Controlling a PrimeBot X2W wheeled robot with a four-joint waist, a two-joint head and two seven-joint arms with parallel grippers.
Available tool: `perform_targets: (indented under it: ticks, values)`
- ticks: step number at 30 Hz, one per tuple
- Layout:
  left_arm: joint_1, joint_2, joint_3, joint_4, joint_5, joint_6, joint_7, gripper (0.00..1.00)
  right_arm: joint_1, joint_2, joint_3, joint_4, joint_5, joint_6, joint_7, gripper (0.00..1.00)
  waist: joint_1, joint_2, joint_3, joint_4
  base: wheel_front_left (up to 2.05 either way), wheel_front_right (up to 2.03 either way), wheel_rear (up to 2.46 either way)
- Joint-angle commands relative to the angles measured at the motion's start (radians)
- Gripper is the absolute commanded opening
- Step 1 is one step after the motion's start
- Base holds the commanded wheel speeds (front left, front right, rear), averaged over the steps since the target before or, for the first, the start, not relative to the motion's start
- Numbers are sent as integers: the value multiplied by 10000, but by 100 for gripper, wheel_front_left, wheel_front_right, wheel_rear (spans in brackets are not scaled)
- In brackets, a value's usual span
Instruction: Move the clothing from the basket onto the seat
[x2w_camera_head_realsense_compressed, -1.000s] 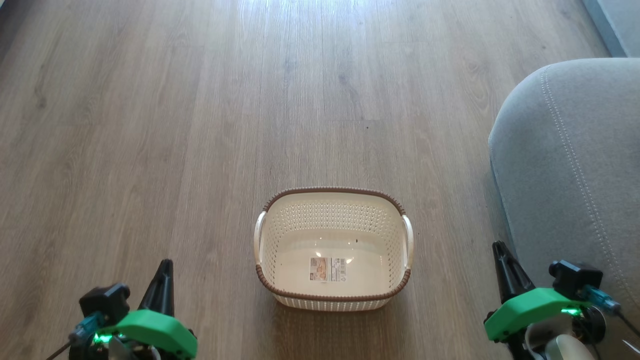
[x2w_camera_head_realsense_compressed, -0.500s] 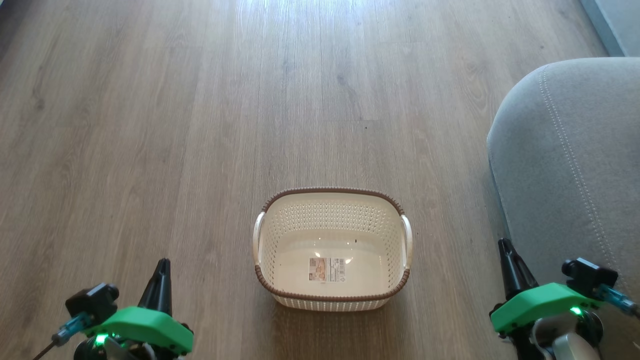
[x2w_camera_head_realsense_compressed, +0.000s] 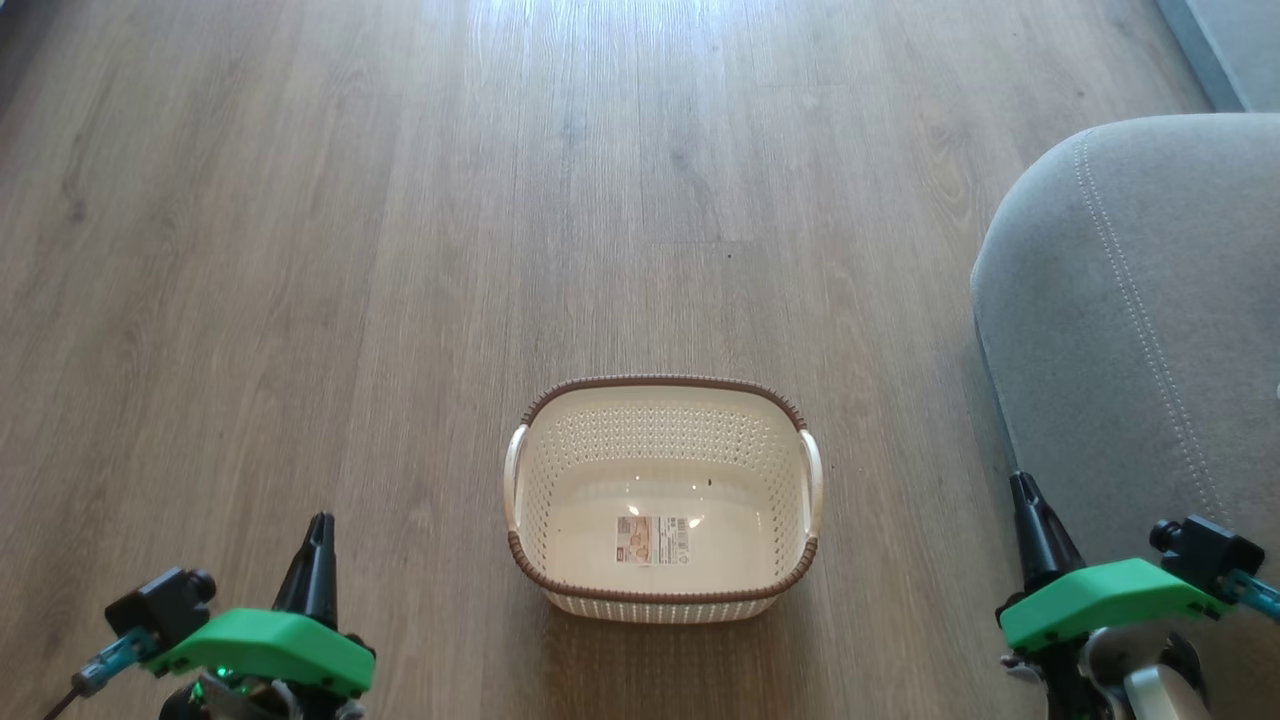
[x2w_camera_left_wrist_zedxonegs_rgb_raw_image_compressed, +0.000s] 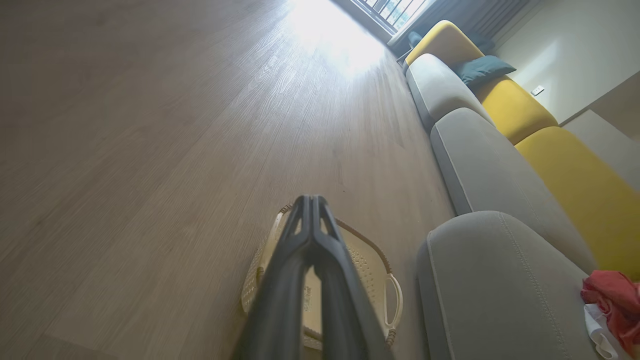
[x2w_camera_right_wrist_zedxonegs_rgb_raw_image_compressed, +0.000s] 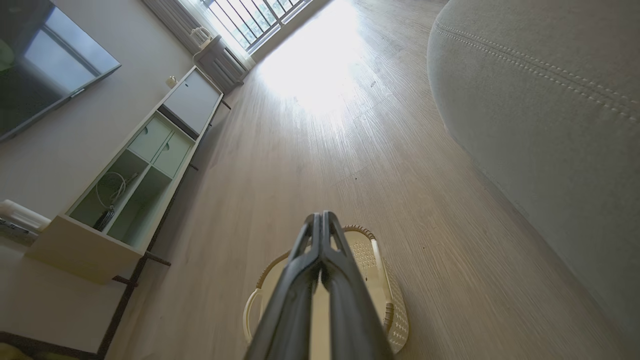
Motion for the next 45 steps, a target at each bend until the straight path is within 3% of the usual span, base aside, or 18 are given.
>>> perform_targets:
  ticks: [1,45]
  values:
    - [-537,73,202,-398,-357,-61,75,0,-475,-15,0,-423,349,1,69,0,0,0,-1,-5,0,0,0]
    - [-736,117,463,-794,-5517,-134,1339,0,-512,109,-502,-1089,5195,-1,1344,0,0,0,-27,-129,0,0,0]
